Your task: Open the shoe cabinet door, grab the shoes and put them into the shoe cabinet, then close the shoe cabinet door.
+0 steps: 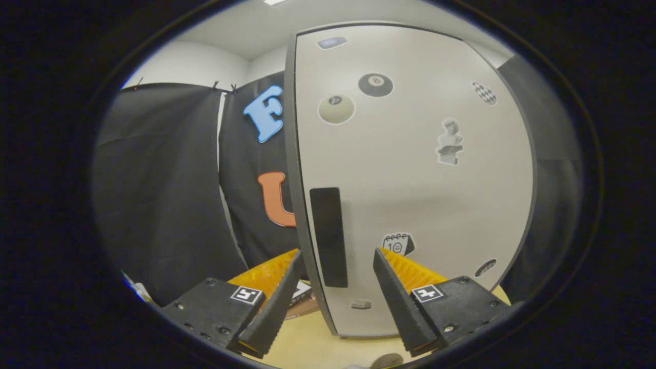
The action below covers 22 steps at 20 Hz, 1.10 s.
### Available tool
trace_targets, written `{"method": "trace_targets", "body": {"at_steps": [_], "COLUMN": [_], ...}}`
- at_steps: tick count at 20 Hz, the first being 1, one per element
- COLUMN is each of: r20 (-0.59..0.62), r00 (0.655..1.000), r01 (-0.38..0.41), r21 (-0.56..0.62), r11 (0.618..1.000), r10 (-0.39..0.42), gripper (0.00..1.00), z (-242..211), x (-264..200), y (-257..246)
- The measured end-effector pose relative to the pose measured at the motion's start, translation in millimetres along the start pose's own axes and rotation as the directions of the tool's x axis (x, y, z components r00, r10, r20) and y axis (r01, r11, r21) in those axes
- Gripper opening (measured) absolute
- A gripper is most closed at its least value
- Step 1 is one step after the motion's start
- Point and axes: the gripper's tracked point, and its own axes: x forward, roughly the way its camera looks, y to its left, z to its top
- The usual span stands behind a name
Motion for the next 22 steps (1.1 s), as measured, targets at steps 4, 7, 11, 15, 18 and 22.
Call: {"method": "trace_targets", "body": {"at_steps": [4, 7, 11, 15, 18, 22], "r20": [0.004, -0.012, -0.012, -0.034, -0.050, -0.062], "r00": [1.000, 0.997, 0.992, 0.997, 0.999, 0.997], "r01": [0.022, 0.080, 0.124, 0.060, -0.004, -0.059], "r21": [-0.032, -0.020, -0.037, -0.062, -0.080, -0.084], "r11": [0.999, 0.997, 0.992, 0.996, 0.997, 0.995], "r10": [-0.022, -0.081, -0.125, -0.062, 0.000, 0.053], "gripper": [0.80, 0.65, 0.40, 0.35, 0.32, 0.29], "z": [3, 6, 7, 4, 3, -1], "x": [27, 32, 31, 28, 17, -12], "y": [11, 5, -5, -4, -2, 4]}}
